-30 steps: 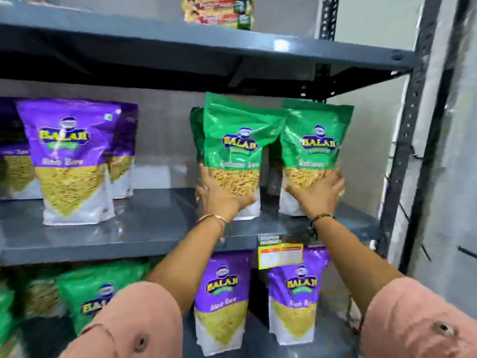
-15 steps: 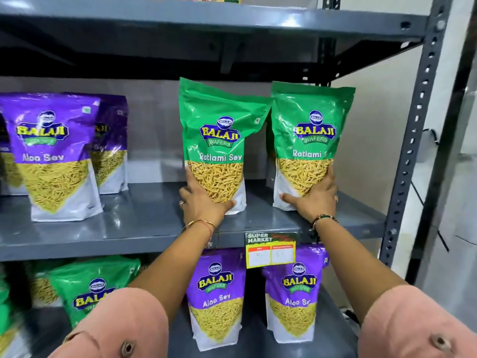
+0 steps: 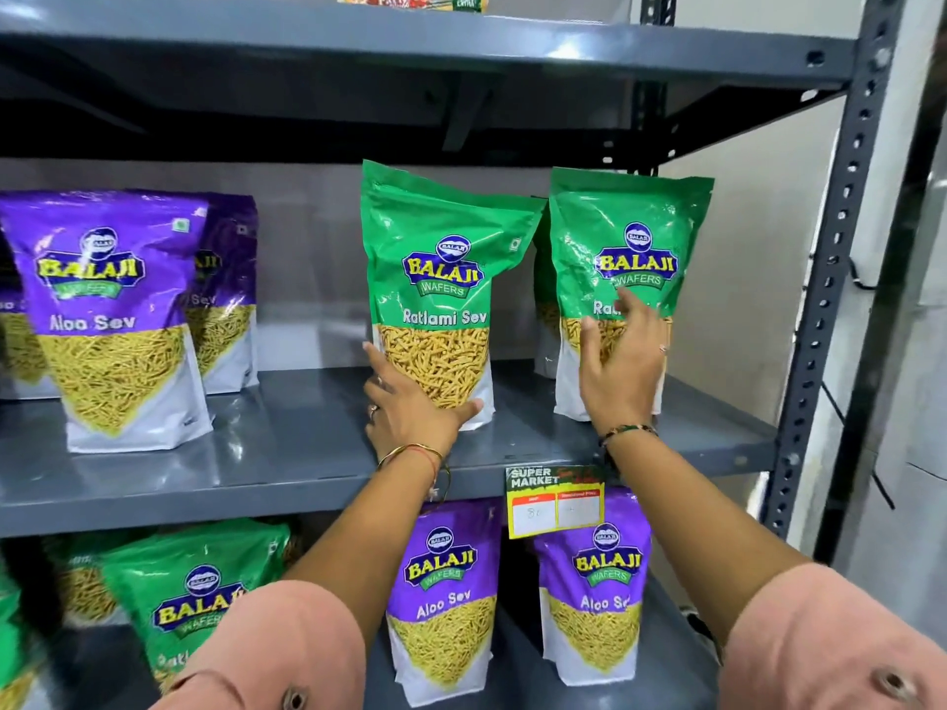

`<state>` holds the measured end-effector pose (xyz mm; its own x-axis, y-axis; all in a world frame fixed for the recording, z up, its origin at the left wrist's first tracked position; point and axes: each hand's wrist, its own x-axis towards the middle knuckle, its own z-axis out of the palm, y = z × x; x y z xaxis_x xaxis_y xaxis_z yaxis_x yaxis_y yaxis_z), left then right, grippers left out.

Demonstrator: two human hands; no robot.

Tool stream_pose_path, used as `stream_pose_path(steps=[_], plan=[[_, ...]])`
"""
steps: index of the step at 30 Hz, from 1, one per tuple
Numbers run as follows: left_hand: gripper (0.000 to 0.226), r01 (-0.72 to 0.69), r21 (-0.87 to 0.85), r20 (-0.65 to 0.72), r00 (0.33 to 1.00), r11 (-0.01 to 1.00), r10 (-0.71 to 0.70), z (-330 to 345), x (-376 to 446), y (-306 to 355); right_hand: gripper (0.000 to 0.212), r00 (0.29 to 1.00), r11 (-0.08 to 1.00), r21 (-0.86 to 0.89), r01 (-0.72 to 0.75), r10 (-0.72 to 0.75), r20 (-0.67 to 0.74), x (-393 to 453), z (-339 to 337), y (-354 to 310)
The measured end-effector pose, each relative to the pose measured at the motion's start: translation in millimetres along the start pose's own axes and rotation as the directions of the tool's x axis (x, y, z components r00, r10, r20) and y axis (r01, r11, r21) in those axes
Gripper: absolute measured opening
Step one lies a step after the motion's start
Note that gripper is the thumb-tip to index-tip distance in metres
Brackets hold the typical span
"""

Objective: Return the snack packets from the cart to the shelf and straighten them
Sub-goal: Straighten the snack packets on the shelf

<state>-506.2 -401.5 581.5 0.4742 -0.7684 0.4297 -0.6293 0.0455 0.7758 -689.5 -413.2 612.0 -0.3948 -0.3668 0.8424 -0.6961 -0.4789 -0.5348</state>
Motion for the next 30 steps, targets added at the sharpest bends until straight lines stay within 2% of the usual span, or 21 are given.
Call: stream_pose_path(steps=[2,4,6,8,10,13,16,18,20,22,25,27,30], plan=[[0.139,-0.005,0.018,0.009,1.0,1.0,0.005,0,1,-3,0.034,0.993,0.985,0.165,-0.049,0.029,0.118,11,17,-33],[0.137,-0.01,0.029,0.013,1.0,1.0,0.009,0,2,-4,0.034,0.953,0.961,0.193,-0.199,0.144,0.266,30,42,-56],[0.138,-0.011,0.04,0.017,1.0,0.999,0.01,0,2,-3,0.038,0.885,0.921,0.184,-0.345,0.253,0.392,47,65,-65],[0.139,-0.01,0.048,0.023,1.0,0.999,0.009,1,3,-3,0.042,0.847,0.898,0.141,-0.418,0.329,0.418,60,77,-68],[0.139,-0.009,0.048,0.029,1.0,0.999,0.008,1,4,-4,0.042,0.855,0.897,0.126,-0.423,0.349,0.383,70,75,-71],[0.139,-0.004,0.05,0.029,1.0,0.999,0.003,4,4,-5,0.032,0.883,0.91,0.145,-0.389,0.323,0.341,78,75,-71],[0.14,-0.006,0.037,0.024,1.0,0.999,0.006,6,2,-6,0.031,0.878,0.902,0.186,-0.389,0.302,0.371,72,74,-66],[0.143,0.002,-0.036,0.041,0.999,0.999,0.0,4,4,-6,0.043,0.82,0.842,0.259,-0.473,0.314,0.478,63,74,-59],[0.145,0.024,-0.163,0.077,0.997,0.986,-0.012,1,7,-8,0.064,0.714,0.756,0.311,-0.575,0.278,0.643,46,69,-50],[0.142,0.01,-0.259,0.101,0.995,0.966,0.017,-3,8,-11,0.076,0.608,0.733,0.285,-0.617,0.215,0.764,26,65,-37],[0.127,-0.032,-0.317,0.115,0.991,0.948,0.071,-11,13,-19,0.057,0.469,0.767,0.201,-0.609,0.144,0.872,-4,59,-19],[0.112,-0.048,-0.347,0.118,0.989,0.937,0.094,-13,18,-23,0.054,0.439,0.742,0.213,-0.635,0.12,0.891,-18,60,-8],[0.09,-0.049,-0.35,0.099,0.991,0.936,0.089,-10,24,-26,0.064,0.487,0.779,0.243,-0.578,0.09,0.869,-27,58,-2]])
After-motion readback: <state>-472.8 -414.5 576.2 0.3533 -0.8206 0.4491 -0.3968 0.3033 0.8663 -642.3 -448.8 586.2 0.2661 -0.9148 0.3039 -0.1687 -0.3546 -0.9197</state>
